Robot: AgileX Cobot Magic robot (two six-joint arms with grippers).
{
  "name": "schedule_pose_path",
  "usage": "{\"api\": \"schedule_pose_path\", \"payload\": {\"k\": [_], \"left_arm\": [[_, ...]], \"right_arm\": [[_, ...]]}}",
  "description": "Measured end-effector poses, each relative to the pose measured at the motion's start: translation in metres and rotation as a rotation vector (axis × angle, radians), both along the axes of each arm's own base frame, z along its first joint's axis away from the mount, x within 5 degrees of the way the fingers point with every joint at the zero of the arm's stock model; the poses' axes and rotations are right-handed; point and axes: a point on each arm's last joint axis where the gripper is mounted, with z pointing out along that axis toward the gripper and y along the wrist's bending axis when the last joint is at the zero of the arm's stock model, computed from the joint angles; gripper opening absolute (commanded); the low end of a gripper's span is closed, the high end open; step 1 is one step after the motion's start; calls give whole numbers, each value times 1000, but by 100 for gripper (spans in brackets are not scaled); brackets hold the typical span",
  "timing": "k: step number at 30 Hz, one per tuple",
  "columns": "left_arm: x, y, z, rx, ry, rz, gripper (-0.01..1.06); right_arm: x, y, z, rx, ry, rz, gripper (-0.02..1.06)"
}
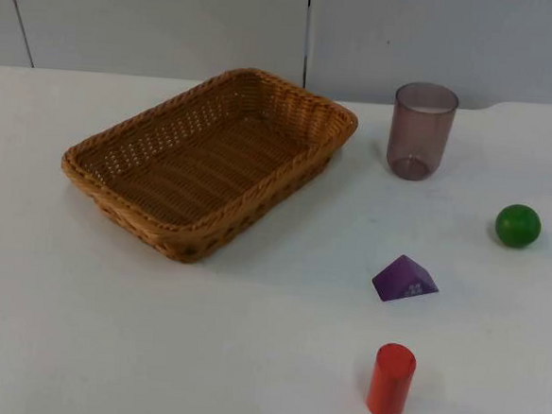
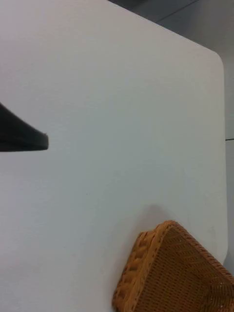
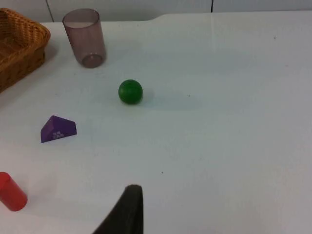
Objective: Pick up the basket with the left hand and place the triangular block into the basket with the right hand.
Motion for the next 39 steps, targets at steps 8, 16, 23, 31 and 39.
{"api": "schedule_pose_path", "payload": {"k": [8,16,23,31,39], "left_arm": [[30,-5,26,-68,43,-34,105],[95,-3,45,-87,193,-26,105],[137,-4,37,-129,300,-24,105],[168,-8,20,-169,382,-61,105],[200,-8,27,-82,407,-142,105]], "right_arm": [[26,2,34,-6,58,11,105],[98,7,56,-12,132,27,105],[145,10,41,-17,242,32,105],[179,12,14,-26,407,35,105],[182,12,11,-27,422,35,105]]}}
